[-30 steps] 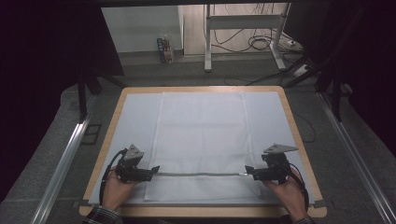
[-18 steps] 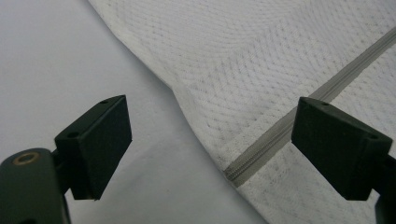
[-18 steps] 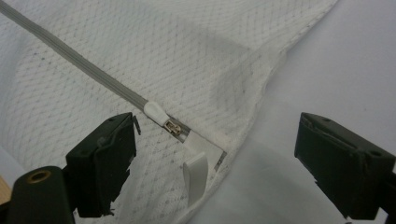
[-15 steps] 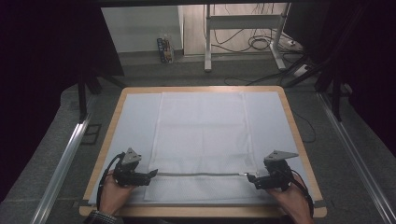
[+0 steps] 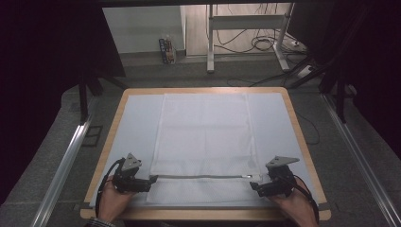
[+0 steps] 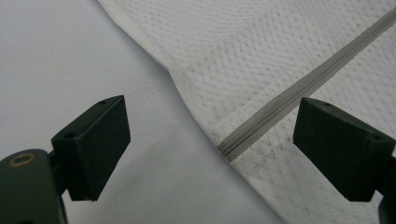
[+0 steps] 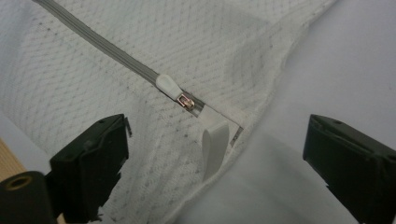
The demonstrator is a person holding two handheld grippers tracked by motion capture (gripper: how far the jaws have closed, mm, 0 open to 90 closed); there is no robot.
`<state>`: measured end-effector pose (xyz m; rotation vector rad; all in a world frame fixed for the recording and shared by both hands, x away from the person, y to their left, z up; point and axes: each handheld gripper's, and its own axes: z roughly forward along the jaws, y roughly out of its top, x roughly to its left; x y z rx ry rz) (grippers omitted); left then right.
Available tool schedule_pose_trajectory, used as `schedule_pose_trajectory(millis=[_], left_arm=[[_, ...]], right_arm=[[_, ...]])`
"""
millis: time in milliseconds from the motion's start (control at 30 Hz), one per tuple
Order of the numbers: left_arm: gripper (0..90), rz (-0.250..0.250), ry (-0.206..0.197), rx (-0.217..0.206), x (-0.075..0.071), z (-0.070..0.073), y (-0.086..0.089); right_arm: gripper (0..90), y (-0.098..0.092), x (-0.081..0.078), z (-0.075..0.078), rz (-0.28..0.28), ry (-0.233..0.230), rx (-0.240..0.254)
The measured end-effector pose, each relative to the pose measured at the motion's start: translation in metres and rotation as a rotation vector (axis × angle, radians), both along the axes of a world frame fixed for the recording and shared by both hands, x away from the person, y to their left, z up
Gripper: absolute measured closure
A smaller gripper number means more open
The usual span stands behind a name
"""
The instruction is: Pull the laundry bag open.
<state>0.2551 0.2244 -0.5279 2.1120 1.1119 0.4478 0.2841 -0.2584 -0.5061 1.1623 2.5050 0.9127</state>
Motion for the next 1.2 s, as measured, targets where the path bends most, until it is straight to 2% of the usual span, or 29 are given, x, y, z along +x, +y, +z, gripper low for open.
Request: schedule_pose_trajectory(millis=[67,167,200,233,267,300,367,467,500,600,633,767,800,833,867,933,967,1033,1133,1200], left_arm=[[11.0,-0.001,0.000,0.000,0.000,0.000,0.000],[11.0,-0.007,0.006,0.012,0.001,-0.001,-0.002],[11.1,-0.007,0.006,0.012,0.001,-0.001,-0.002],[11.1,-0.007,0.004,0.014,0.001,-0.001,-0.002],[11.1,-0.008,0.004,0.015,0.001,-0.001,-0.002],[11.1,-0.008,0.003,0.014,0.001,-0.002,-0.002],[11.1,-0.008,0.006,0.016,0.001,-0.002,-0.002],[11.2,-0.012,0.009,0.016,0.001,-0.002,-0.002],[11.2,-0.012,0.011,0.020,0.002,-0.003,-0.003],[11.1,-0.018,0.009,0.028,0.002,-0.003,-0.005],[11.2,-0.021,0.007,0.036,0.002,-0.003,-0.006],[11.2,-0.025,0.005,0.038,0.002,-0.003,-0.007],[11.2,-0.024,0.005,0.036,0.002,-0.003,-0.007],[11.2,-0.023,0.003,0.035,0.002,-0.003,-0.007],[11.2,-0.024,0.003,0.036,0.002,-0.002,-0.007],[11.2,-0.025,0.002,0.037,0.002,-0.002,-0.007],[11.2,-0.025,0.000,0.036,0.002,-0.002,-0.007],[11.2,-0.026,-0.002,0.034,0.002,-0.001,-0.007],[11.2,-0.030,-0.007,0.034,0.002,-0.001,-0.008],[11.3,-0.032,-0.010,0.031,0.002,0.000,-0.008]], right_arm=[[11.6,0.000,0.001,-0.001,0.001,0.017,-0.003],[13.7,0.003,0.003,-0.009,0.008,0.039,-0.048],[13.7,0.003,0.003,-0.009,0.008,0.039,-0.048],[15.5,0.007,0.001,-0.009,0.021,0.021,-0.095],[15.5,0.007,0.001,-0.009,0.021,0.021,-0.095],[18.9,0.011,-0.003,-0.009,0.035,0.006,-0.132],[20.6,0.014,-0.005,-0.008,0.034,0.008,-0.141],[24.7,0.015,-0.007,-0.008,0.027,0.008,-0.138],[30.0,0.017,-0.009,-0.007,0.021,0.009,-0.136],[35.4,0.018,-0.011,-0.007,0.010,0.011,-0.134],[41.8,0.020,-0.013,-0.006,0.015,0.008,-0.138],[49.1,0.022,-0.015,-0.006,0.011,0.009,-0.131],[53.2,0.022,-0.016,-0.006,0.005,0.010,-0.128],[61.2,0.021,-0.016,-0.005,-0.007,0.012,-0.122],[61.2,0.021,-0.016,-0.005,-0.007,0.012,-0.122],[77.0,0.021,-0.016,-0.005,-0.010,0.007,-0.114],[77.0,0.021,-0.016,-0.005,-0.010,0.007,-0.114],[83.0,0.021,-0.016,-0.004,0.009,0.010,-0.106],[85.0,0.016,-0.013,-0.004,-0.001,0.041,-0.055],[85.6,0.013,-0.013,-0.002,-0.006,0.043,-0.035]])
